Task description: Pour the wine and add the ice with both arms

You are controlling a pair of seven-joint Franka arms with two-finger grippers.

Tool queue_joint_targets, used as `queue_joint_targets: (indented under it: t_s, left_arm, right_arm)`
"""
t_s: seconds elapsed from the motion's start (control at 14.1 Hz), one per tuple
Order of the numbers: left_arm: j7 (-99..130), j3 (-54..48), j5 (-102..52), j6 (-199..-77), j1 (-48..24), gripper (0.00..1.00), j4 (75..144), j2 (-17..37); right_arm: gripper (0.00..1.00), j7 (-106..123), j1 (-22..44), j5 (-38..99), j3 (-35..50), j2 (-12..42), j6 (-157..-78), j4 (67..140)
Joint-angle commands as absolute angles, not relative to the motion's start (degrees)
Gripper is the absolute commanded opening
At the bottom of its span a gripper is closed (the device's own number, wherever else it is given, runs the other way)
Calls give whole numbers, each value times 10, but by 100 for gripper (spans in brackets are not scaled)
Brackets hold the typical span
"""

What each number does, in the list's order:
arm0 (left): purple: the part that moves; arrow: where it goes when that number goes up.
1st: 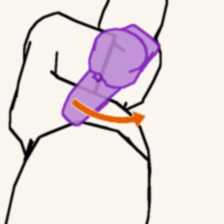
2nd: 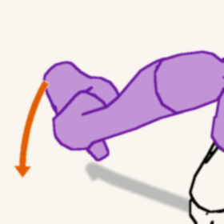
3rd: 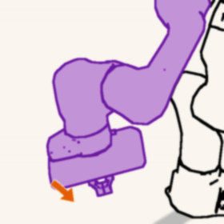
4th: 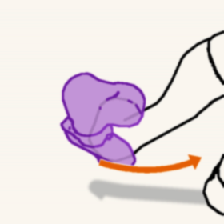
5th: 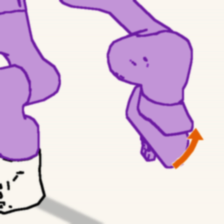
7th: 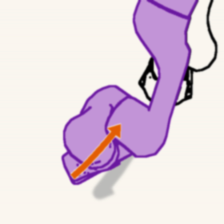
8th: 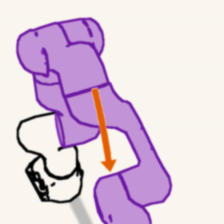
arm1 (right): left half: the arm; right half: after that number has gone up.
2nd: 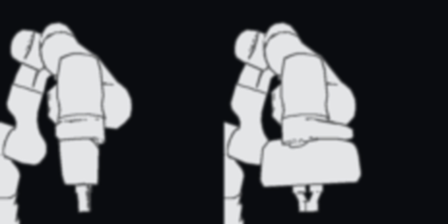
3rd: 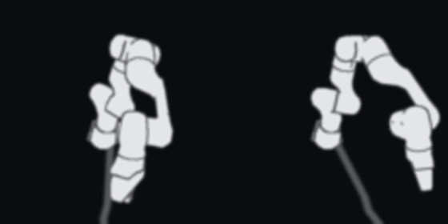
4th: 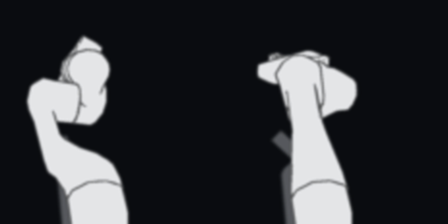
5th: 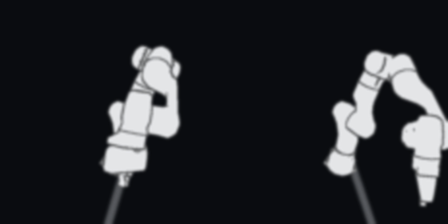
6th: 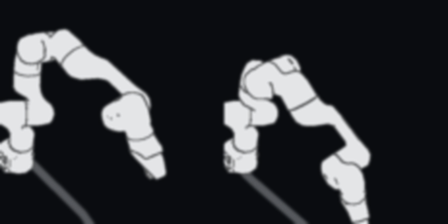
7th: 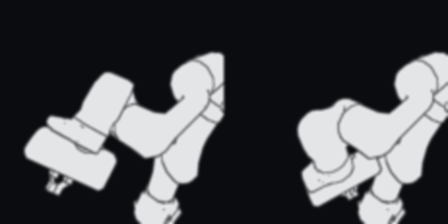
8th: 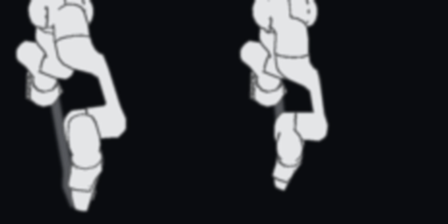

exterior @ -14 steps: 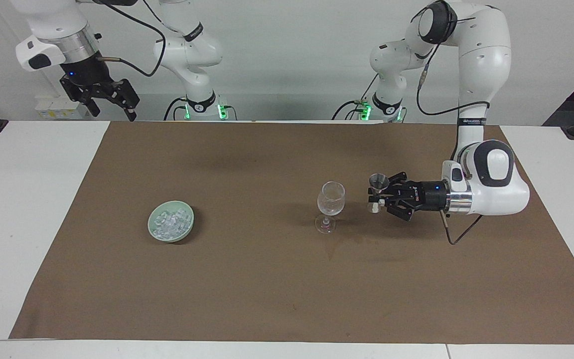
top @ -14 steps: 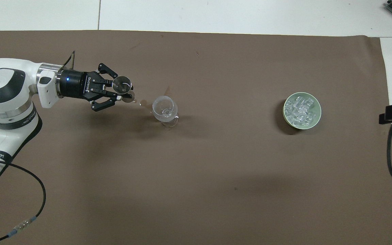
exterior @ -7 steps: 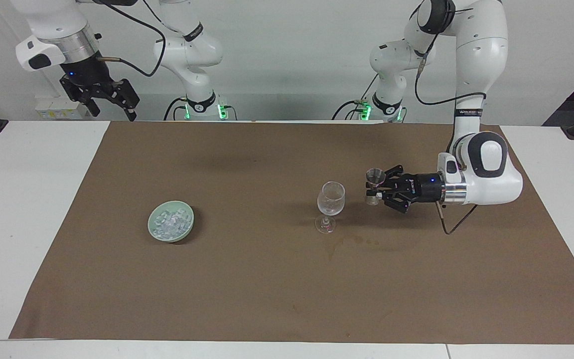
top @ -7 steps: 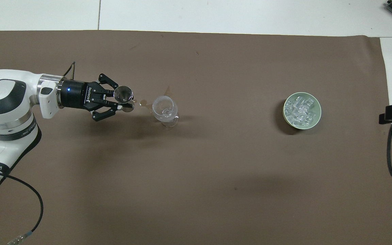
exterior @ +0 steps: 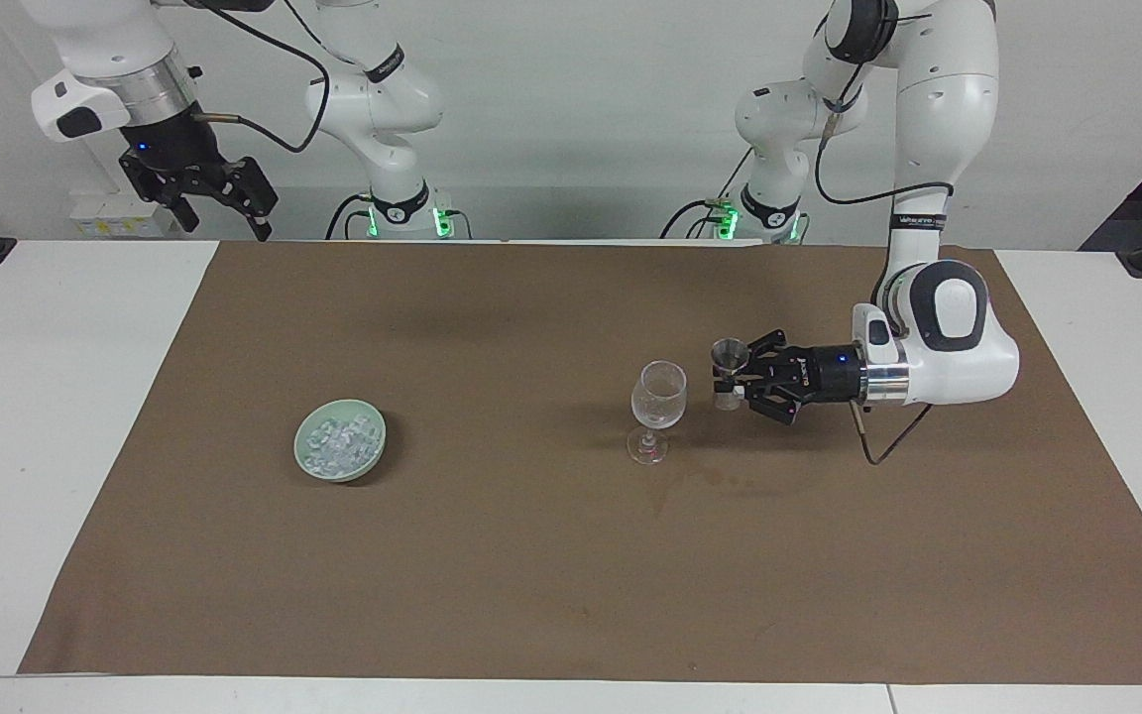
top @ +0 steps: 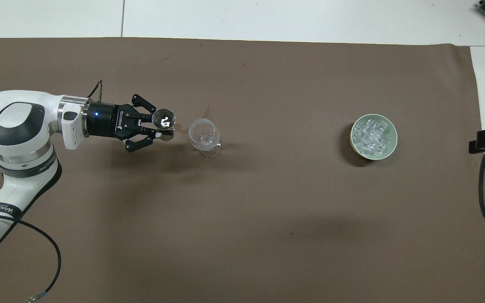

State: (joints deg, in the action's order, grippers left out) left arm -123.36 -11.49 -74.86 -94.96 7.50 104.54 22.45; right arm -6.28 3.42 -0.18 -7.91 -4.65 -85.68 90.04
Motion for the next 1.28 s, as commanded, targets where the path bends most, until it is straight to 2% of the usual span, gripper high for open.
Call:
queue_joint_targets:
  t_s: [0.0, 1.21]
  left_arm:
    - [-1233, -105, -765, -965, 65, 2, 1069, 200]
    - [-1186, -99, -695, -1059, 36, 1, 1060, 147]
  right_arm:
    - [100, -56, 26, 14, -75, -61, -865, 918]
    - [100, -55, 26, 14, -75, -61, -865, 917]
